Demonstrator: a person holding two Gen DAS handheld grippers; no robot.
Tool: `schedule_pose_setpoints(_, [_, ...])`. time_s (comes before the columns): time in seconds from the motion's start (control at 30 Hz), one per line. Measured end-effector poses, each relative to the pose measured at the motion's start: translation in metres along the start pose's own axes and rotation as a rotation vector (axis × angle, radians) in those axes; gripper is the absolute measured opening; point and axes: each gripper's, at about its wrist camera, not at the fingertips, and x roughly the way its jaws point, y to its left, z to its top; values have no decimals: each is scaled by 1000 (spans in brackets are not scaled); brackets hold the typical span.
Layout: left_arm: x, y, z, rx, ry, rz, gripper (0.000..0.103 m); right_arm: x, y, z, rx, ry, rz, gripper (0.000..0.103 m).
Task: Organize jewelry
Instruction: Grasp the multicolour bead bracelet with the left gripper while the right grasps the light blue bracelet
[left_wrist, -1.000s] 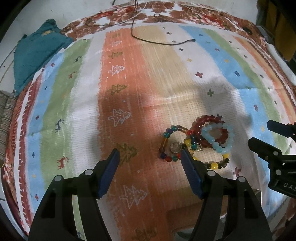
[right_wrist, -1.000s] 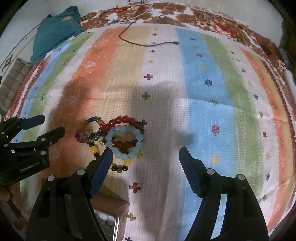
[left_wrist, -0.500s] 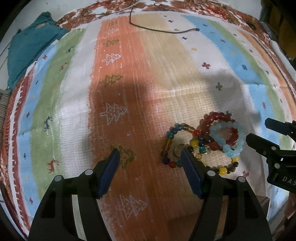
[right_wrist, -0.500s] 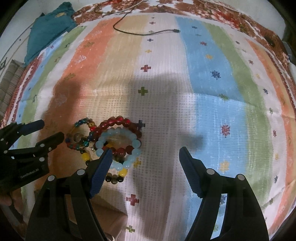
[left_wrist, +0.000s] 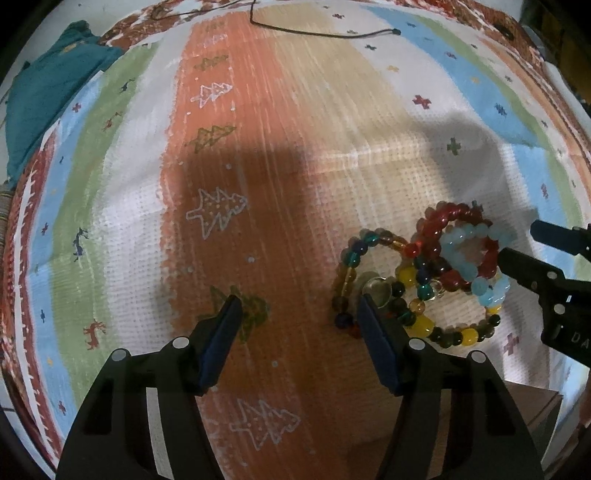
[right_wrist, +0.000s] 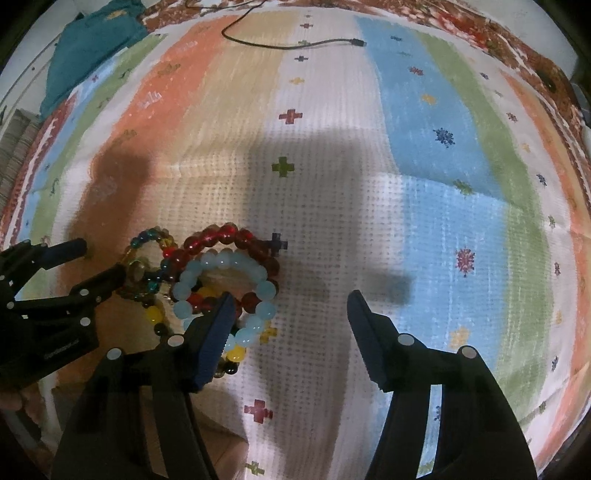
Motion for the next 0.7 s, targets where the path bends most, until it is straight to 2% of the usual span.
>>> schedule_pose_setpoints(0.13, [6, 1, 1, 0, 5, 11, 62, 5, 1, -1, -19, 2, -13, 55])
schedule_pose_setpoints(0.23, [9, -1, 1, 8, 6, 10, 56, 11, 0, -3, -20, 9, 21, 51])
schedule_pose_setpoints(0.27, [10, -2, 1, 12, 6, 8, 52, 11, 0, -2, -20, 10, 39, 45])
schedule_pose_setpoints(0.3, [12, -3, 1, 14, 5, 5, 49, 11, 1, -2, -20, 13, 57, 34])
schedule_pose_setpoints(0.37, [14, -1, 2, 8, 5, 4, 36, 12, 5, -1, -27, 19, 94, 20])
schedule_pose_setpoints(0.4, [15, 0, 2, 4, 5, 3, 32, 11, 9, 0, -41, 15, 83, 18])
schedule_pose_setpoints(0.47, [16, 2, 4, -2, 5, 5, 12, 11, 13, -1, -62, 7, 68, 17])
schedule_pose_setpoints(0.57, [16, 6, 6, -8, 3, 1, 10, 9, 13, 0, -60, -2, 67, 12])
schedule_pose_setpoints(0.7, [16, 15, 8, -9, -7, 4, 9, 7, 14, 1, -67, -11, 54, 12])
